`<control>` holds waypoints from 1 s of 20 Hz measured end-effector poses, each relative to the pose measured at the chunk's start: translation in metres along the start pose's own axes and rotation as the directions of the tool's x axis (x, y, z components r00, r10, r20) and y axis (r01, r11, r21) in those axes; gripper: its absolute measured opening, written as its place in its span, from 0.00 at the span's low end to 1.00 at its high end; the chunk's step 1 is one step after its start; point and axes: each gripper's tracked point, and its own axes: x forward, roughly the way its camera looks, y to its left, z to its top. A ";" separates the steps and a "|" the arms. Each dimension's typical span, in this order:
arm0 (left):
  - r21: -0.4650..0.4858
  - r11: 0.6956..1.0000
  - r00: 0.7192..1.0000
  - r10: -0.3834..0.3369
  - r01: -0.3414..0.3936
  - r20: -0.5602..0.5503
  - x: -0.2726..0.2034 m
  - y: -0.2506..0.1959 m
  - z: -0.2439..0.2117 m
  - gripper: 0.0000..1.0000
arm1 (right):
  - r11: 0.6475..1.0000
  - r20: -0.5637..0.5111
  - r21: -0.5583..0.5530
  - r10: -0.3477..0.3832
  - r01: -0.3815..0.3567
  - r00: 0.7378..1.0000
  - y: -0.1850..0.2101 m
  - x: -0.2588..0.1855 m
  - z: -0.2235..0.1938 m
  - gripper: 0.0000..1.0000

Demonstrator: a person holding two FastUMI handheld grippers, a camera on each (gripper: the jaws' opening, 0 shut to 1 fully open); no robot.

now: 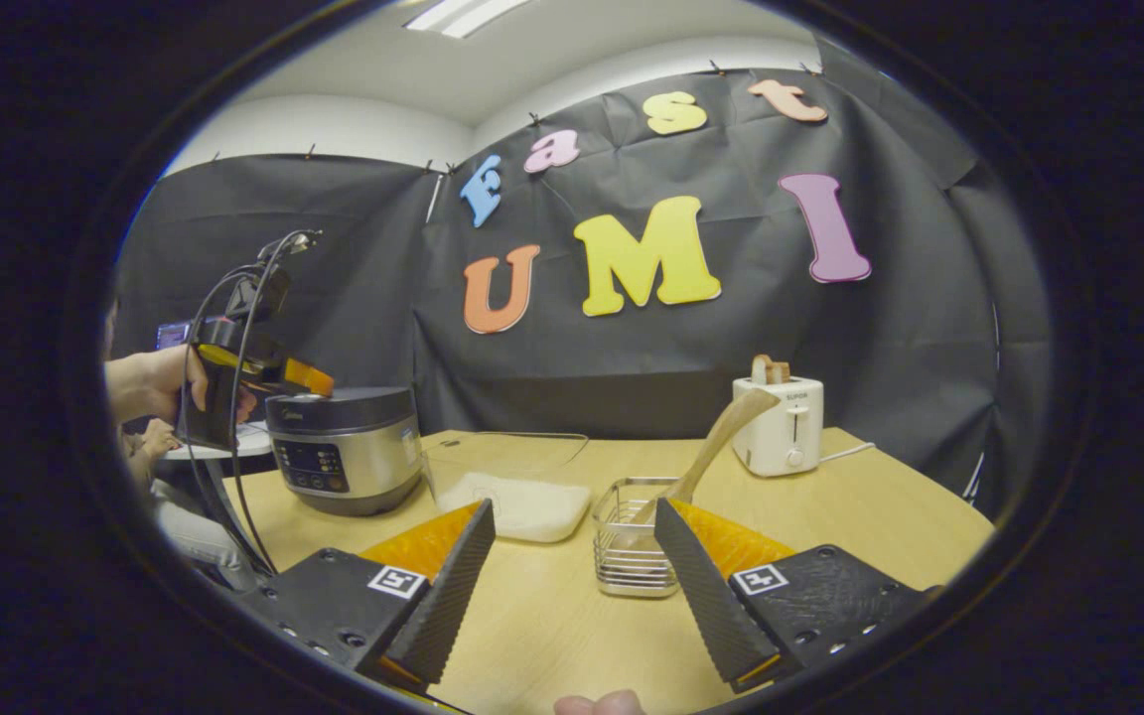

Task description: Close the left gripper, press the button to open the rice cooker; take a wooden spoon from the chopstick holder with the right hand, scoop a spoonful of rice and pour it into the rice cooker, then put the wooden spoon back into the chopstick holder.

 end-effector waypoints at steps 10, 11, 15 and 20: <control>-0.050 0.998 0.991 -0.042 0.049 0.130 -0.039 -0.029 0.007 0.98 | 0.995 0.046 -0.026 -0.091 0.092 0.995 -0.017 -0.012 0.023 0.96; -0.056 0.996 0.986 -0.062 0.071 0.156 -0.048 -0.041 0.010 0.98 | 0.994 0.056 -0.032 -0.099 0.101 0.994 -0.018 -0.014 0.028 0.92; -0.014 0.995 0.963 -0.094 0.100 0.252 -0.084 -0.073 0.014 0.98 | 0.985 0.060 -0.044 -0.166 0.168 0.984 -0.030 -0.021 0.041 0.92; 0.049 0.982 0.921 -0.189 0.183 0.340 -0.125 -0.107 0.018 0.98 | 0.957 0.108 -0.028 -0.283 0.287 0.953 -0.055 -0.036 0.064 0.92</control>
